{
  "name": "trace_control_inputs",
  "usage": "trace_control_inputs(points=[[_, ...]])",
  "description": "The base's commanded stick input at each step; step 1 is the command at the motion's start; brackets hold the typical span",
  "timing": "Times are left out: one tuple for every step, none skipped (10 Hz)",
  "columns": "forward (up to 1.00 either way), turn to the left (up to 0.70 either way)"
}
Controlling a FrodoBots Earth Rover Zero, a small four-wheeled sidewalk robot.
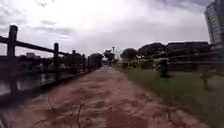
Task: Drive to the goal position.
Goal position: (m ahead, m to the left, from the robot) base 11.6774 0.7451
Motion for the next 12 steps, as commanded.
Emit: trace_control_inputs(points=[[1.00, 0.00], [1.00, 0.00], [1.00, 0.00], [1.00, 0.00], [1.00, 0.00], [1.00, 0.00], [1.00, 0.00], [1.00, 0.00], [1.00, 0.00], [1.00, 0.00], [1.00, 0.00], [1.00, 0.00]])
